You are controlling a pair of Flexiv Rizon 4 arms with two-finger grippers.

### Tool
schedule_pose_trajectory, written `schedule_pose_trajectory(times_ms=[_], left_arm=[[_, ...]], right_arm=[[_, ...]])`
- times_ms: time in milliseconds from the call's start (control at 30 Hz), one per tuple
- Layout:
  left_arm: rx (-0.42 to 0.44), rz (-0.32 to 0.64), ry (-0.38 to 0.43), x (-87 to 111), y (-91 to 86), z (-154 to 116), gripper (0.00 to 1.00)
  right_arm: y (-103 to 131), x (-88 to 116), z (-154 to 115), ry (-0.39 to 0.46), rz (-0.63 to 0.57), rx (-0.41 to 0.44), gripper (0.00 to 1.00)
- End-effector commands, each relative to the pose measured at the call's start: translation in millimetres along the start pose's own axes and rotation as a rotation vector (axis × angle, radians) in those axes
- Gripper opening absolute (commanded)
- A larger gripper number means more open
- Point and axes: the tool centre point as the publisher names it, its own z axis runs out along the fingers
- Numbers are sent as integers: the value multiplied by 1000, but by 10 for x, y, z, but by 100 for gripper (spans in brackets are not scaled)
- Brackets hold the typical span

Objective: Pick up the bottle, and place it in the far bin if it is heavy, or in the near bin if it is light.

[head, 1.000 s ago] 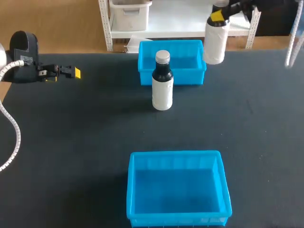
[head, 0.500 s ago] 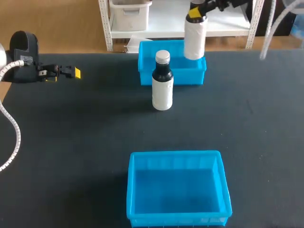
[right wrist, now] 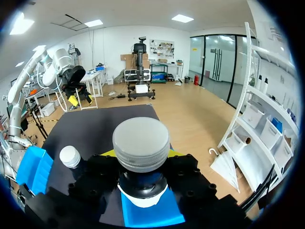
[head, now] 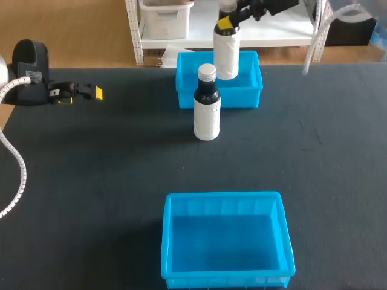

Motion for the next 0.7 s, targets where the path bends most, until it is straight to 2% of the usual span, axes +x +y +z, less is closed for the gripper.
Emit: schedule_pose_trajectory(times_ms=[33,133,567,700], left_arm=[[0,0,0,0,0,0,100],[0,0,0,0,0,0,100],[0,0,0,0,0,0,100],[0,0,0,0,0,0,100]], right_arm=[[-157,-50,189,5,-3,-103,21],[-183,-47,295,5,-6,-120,26],[-268,27,612,3,-15,-171,27],[-286,82,675,5,-11,-184,31]])
